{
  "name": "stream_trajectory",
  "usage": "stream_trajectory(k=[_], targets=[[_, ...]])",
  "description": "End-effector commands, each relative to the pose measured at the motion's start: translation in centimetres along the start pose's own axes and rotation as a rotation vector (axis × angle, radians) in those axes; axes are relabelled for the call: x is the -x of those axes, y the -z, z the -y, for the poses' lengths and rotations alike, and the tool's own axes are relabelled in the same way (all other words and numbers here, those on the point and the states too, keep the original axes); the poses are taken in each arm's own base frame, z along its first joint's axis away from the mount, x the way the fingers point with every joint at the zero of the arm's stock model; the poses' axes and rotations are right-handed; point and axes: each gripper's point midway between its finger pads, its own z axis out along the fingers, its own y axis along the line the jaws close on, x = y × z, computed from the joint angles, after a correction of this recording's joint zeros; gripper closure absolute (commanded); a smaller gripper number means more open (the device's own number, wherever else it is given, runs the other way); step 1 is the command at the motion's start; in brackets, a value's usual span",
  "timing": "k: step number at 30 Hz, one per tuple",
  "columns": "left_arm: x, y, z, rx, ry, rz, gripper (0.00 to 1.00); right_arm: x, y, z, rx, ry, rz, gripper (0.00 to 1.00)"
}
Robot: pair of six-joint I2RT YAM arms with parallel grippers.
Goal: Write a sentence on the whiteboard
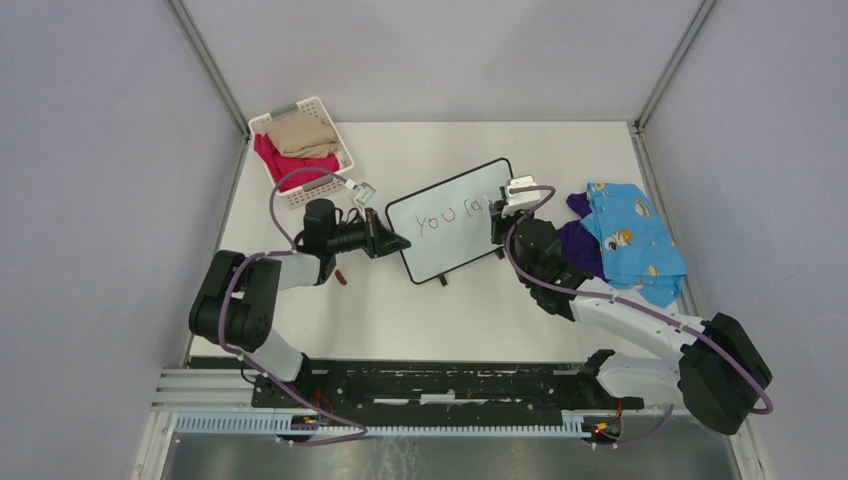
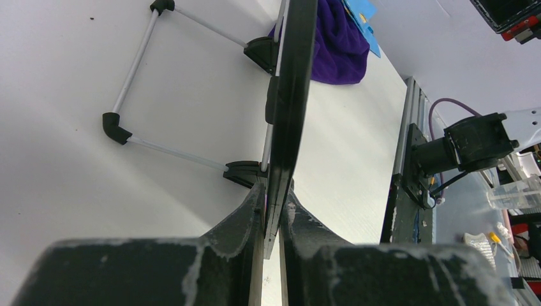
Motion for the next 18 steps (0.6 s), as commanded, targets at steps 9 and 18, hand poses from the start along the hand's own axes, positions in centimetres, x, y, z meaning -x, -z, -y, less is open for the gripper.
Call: stream_trajectory(k=[9, 18], targets=[[-2.2, 0.1, -2.1, 0.099, 0.050, -0.054, 0.98, 0.6, -0.9, -0.6, 0.023, -0.031, 0.023, 1.00], [-2.2, 0.1, -2.0, 0.098, 0.050, -0.055, 0.98, -0.8, -1.1, -0.1, 0.008, -0.029, -0.005, 1.00]])
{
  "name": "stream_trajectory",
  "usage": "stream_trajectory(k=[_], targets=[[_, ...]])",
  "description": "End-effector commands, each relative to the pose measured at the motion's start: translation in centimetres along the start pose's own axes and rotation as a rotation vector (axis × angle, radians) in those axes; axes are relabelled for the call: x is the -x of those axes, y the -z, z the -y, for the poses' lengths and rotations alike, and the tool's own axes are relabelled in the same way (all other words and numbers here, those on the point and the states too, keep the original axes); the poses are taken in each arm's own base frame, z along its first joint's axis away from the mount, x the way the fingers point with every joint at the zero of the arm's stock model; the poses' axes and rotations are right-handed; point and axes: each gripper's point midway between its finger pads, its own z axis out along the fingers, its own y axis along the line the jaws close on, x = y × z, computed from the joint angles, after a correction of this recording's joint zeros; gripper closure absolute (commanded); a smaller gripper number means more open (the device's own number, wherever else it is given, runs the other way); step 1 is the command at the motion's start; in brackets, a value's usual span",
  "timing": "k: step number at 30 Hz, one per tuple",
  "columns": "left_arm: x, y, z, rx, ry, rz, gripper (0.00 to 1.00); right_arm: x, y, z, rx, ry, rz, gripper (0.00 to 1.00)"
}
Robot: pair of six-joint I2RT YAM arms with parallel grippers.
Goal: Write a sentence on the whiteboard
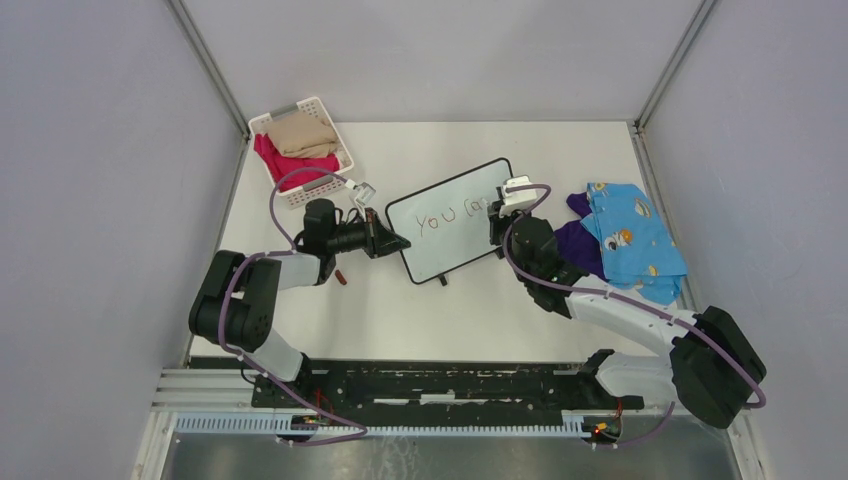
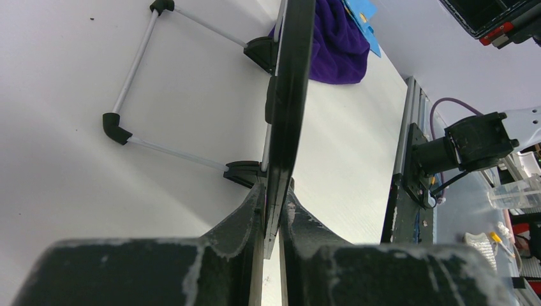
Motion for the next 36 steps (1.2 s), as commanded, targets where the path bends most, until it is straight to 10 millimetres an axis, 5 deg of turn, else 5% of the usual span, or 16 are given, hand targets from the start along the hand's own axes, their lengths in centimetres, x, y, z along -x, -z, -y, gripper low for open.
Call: stream_trajectory(k=[1, 16, 36], targets=[[-2.2, 0.1, -2.1, 0.099, 0.052, -0.054, 0.98, 0.5, -0.2, 0.0, 0.001, -0.036, 0.031, 1.00], [-2.2, 0.1, -2.1, 0.100, 0.051, -0.055, 0.98, -2.5, 0.7, 0.6, -0.001, -0.040, -0.022, 1.00], [-2.5, 0.1, -2.2, 0.103, 0.056, -0.065, 0.98, 1.7, -1.0, -0.2, 0.003, -0.047, 0.046, 1.00]])
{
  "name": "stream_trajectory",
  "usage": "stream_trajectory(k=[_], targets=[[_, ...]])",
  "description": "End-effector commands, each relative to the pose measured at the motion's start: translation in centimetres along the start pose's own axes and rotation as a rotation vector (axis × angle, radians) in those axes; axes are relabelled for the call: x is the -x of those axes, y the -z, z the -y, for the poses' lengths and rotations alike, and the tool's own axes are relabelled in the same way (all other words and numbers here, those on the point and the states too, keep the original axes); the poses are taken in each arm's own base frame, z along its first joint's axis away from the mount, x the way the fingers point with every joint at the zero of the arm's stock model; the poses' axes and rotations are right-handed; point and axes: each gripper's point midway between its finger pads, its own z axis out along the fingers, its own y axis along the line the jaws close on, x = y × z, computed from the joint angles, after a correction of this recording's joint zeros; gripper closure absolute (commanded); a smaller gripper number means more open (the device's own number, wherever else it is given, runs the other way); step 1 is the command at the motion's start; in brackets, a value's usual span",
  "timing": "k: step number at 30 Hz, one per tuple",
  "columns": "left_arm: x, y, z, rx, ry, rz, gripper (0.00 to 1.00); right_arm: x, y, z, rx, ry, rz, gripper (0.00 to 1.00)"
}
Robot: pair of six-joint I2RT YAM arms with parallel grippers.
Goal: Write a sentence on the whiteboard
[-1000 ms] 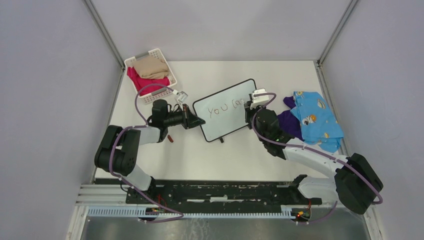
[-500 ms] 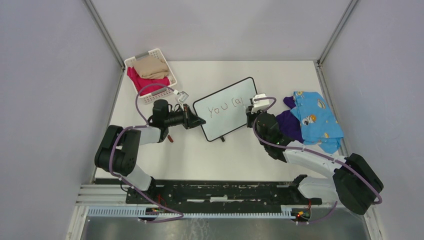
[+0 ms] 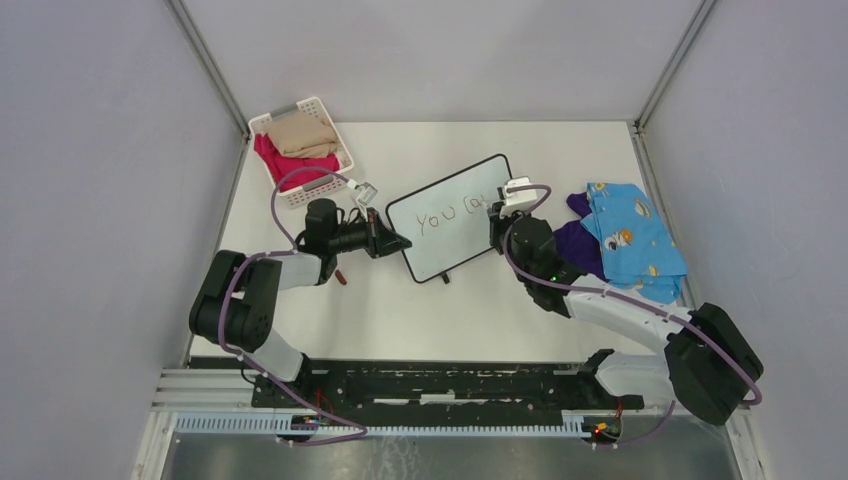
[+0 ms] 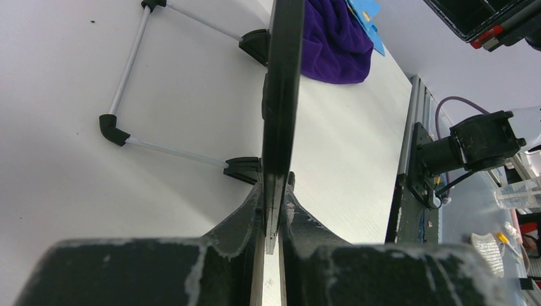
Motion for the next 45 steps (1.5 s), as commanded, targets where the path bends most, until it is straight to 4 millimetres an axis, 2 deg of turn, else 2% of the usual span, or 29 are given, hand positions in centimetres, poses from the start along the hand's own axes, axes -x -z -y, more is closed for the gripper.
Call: stream_trajectory(k=[1, 14, 22, 29, 34, 36, 39, 42, 45], targets=[[-2.6, 0.3, -2.0, 0.092, 0.068, -0.068, 0.98, 2.9, -0.8, -0.3, 0.001, -0.024, 0.065, 1.00], [-2.7, 0.2, -2.1, 0.096, 0.068, -0.074, 0.98, 4.0, -1.5, 1.2, -0.044, -0.030, 0.085, 1.00], [-2.6, 0.2, -2.1, 0.095, 0.065, -0.072, 0.98, 1.9, -1.5, 1.9, -0.059, -0.033, 0.043, 1.00], [-2.6, 0.2, -2.2, 0.102, 0.067, -0.074, 0.98, -0.4, -0.6, 2.5, -0.072, -0.038, 0.005, 1.00], [-2.8, 0.2, -2.3, 0.106, 0.070, -0.081, 0.98, -1.3, -0.2, 2.9, -0.079, -0.039, -0.007, 1.00], [-2.6, 0.3, -2.3, 0.109, 0.064, -0.078, 0.98, -0.7, 0.0, 2.9, -0.076, -0.048, 0.005, 1.00], [-2.2, 0.4, -2.3, 0.121, 0.048, -0.071, 0.97, 1.1, 0.5, 2.8, -0.063, -0.077, 0.049, 1.00], [-1.3, 0.6, -2.2, 0.141, 0.026, -0.050, 0.89, 3.5, 1.5, 2.7, -0.039, -0.108, 0.100, 1.00], [-0.7, 0.9, -2.2, 0.164, 0.013, -0.035, 0.79, 5.0, 2.5, 2.6, -0.011, -0.132, 0.128, 1.00]])
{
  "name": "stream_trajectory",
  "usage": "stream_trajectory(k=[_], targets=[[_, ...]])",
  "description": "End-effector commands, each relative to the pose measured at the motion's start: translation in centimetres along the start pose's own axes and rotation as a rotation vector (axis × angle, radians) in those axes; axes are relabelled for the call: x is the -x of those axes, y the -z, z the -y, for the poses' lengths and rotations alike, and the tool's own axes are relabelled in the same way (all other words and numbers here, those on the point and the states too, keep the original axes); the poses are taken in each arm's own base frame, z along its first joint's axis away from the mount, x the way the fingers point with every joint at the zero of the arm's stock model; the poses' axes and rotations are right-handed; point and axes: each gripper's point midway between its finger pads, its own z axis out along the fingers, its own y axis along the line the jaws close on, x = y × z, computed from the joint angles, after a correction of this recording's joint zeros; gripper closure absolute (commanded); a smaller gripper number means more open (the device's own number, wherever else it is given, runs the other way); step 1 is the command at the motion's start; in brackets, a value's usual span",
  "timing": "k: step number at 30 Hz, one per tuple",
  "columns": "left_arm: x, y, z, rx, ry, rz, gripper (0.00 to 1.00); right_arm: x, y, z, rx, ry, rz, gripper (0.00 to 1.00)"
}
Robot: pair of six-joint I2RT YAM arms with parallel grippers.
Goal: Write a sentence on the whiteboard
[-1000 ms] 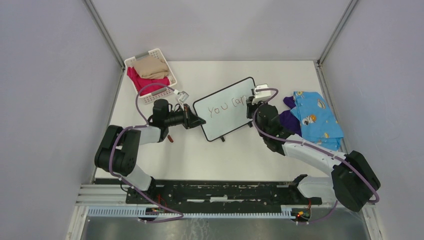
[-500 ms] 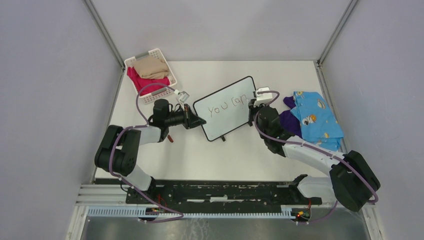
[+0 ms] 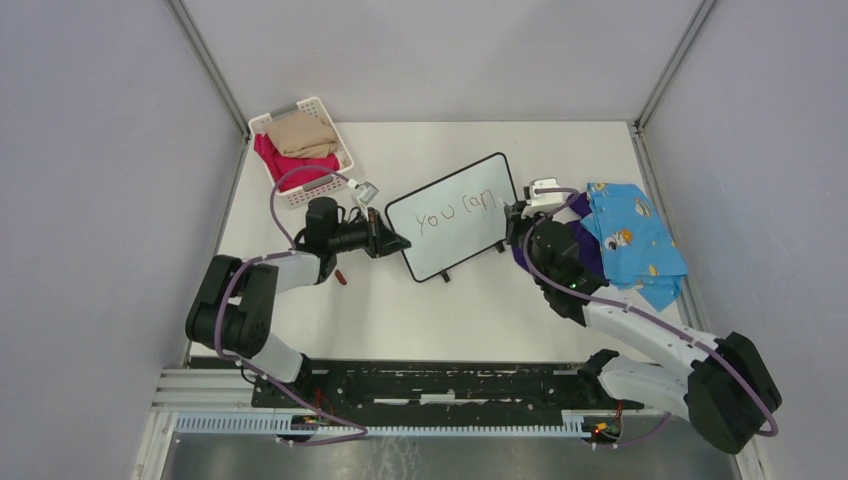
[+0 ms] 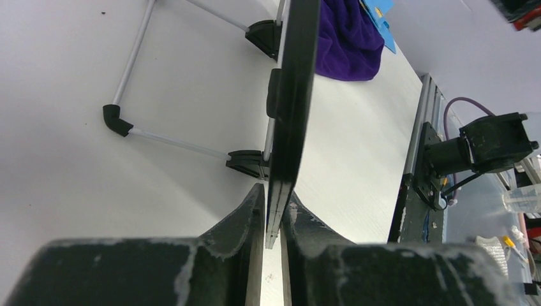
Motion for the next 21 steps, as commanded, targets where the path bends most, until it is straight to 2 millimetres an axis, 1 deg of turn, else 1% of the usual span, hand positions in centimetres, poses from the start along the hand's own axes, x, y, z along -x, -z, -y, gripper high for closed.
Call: stream_trajectory(k=[1, 4, 6, 9, 10, 12, 13, 14, 16, 17, 19, 20, 21], targets=[[-0.6, 0.8, -2.1, 0.146, 0.015, -0.016, 0.75, 4.4, 1.4, -0.7, 0.053, -0.084, 0.100, 1.00], [0.0, 1.4, -2.3, 0.193, -0.001, -0.001, 0.64, 4.6, 2.4, -0.6, 0.071, -0.103, 0.102, 1.00], [0.4, 2.1, -3.0, 0.272, -0.011, 0.008, 0.56, 4.5, 3.1, -0.4, 0.079, -0.117, 0.103, 1.00], [1.2, 3.8, -4.2, 0.414, -0.033, 0.027, 0.45, 4.3, 4.0, -0.1, 0.089, -0.128, 0.103, 1.00], [1.5, 4.5, -4.5, 0.463, -0.039, 0.034, 0.38, 4.5, 4.3, 0.0, 0.092, -0.134, 0.110, 1.00], [2.4, 5.7, -4.9, 0.545, -0.054, 0.060, 0.31, 4.5, 4.7, 0.0, 0.100, -0.138, 0.113, 1.00], [2.6, 6.4, -5.2, 0.593, -0.053, 0.067, 0.23, 4.6, 4.9, 0.1, 0.103, -0.141, 0.115, 1.00], [3.1, 7.2, -5.6, 0.648, -0.051, 0.077, 0.19, 4.5, 5.1, 0.1, 0.106, -0.142, 0.114, 1.00], [4.0, 8.9, -6.0, 0.752, -0.045, 0.097, 0.17, 4.5, 5.4, 0.1, 0.114, -0.145, 0.115, 1.00], [4.7, 10.0, -6.1, 0.811, -0.041, 0.119, 0.16, 4.5, 5.5, 0.1, 0.119, -0.149, 0.116, 1.00], [5.3, 12.9, -6.2, 0.952, -0.013, 0.147, 0.14, 4.7, 5.9, -0.1, 0.134, -0.155, 0.122, 1.00], [6.1, 14.3, -6.0, 1.017, 0.000, 0.186, 0.11, 4.6, 6.0, -0.1, 0.142, -0.153, 0.121, 1.00], [7.0, 16.2, -5.9, 1.104, 0.021, 0.253, 0.03, 4.5, 6.1, -0.2, 0.148, -0.153, 0.120, 1.00]])
